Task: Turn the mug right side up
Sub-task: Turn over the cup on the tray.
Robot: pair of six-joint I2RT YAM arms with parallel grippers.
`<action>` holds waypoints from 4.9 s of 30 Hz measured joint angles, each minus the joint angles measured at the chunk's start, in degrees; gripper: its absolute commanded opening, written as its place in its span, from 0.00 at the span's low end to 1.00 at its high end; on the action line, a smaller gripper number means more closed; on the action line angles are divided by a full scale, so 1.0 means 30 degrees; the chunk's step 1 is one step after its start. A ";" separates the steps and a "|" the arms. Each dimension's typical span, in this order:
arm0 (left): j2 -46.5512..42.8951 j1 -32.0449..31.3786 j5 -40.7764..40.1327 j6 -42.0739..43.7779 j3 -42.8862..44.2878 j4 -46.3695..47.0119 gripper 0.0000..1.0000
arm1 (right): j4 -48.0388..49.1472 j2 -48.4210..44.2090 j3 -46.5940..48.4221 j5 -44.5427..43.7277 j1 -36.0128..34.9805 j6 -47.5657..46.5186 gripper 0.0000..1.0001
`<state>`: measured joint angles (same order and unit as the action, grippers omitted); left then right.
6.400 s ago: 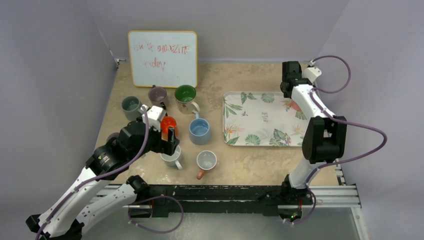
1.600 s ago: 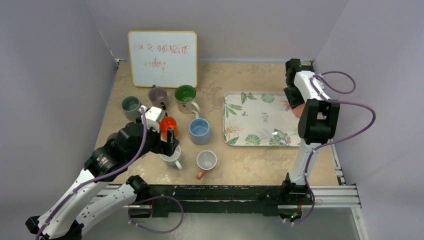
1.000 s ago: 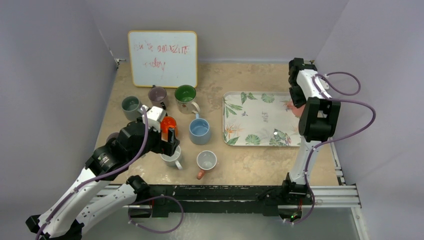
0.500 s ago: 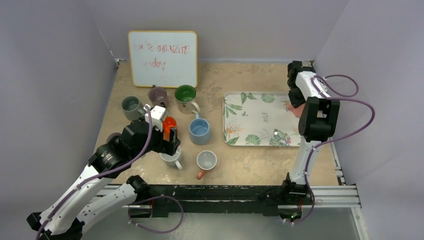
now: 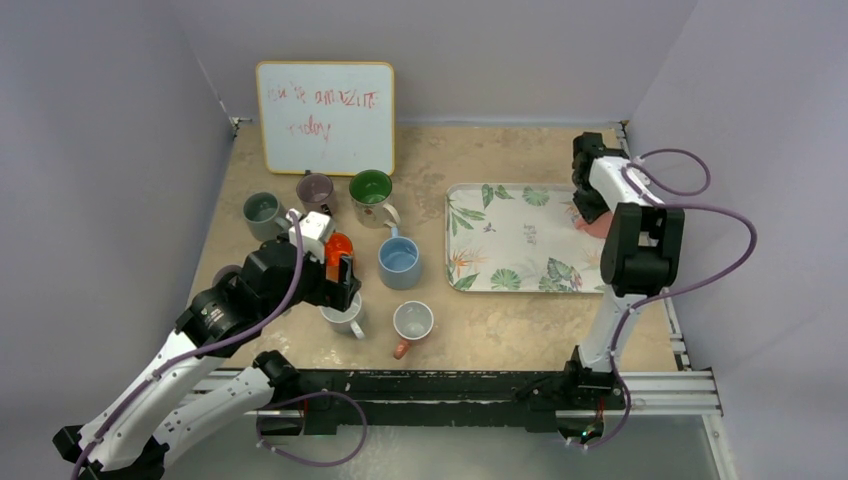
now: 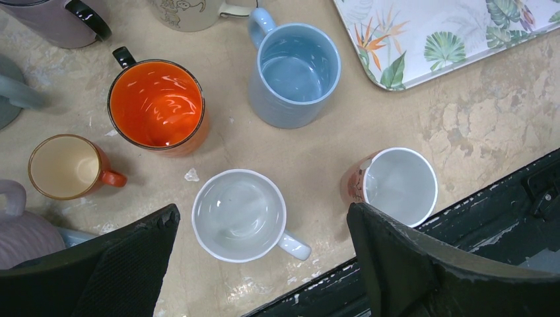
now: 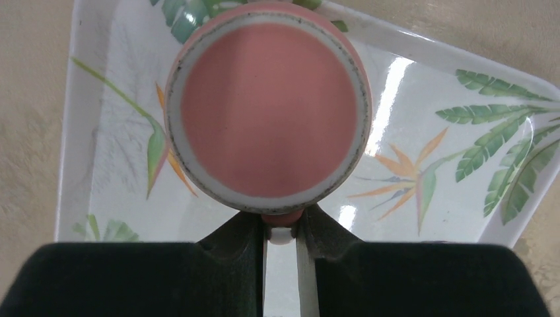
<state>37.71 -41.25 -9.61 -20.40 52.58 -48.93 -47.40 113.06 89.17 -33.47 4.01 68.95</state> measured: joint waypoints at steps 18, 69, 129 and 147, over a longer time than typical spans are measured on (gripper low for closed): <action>-0.0022 0.0000 0.0058 0.0007 0.0000 0.0000 0.97 | 0.8240 -0.6994 -0.8735 0.6127 -0.4546 -1.1132 0.00; -0.0240 0.0000 0.0306 0.0000 -0.0029 0.0000 0.97 | 0.9406 -0.6455 -0.8932 0.7133 -0.4612 -1.6189 0.00; 1.0142 0.0000 0.9719 -0.9508 -0.0539 1.9868 0.83 | 3.1000 -1.7711 -1.9890 2.2068 -0.4736 -0.0619 0.00; 1.2597 0.0000 1.1679 -1.0520 -0.0896 2.7729 0.72 | 3.6873 -1.7296 -1.9977 2.3350 -0.6390 0.3767 0.00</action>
<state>75.50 -41.25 25.43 -51.96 49.89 34.26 63.22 61.17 29.23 36.58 -15.16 80.25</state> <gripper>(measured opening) 0.762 0.198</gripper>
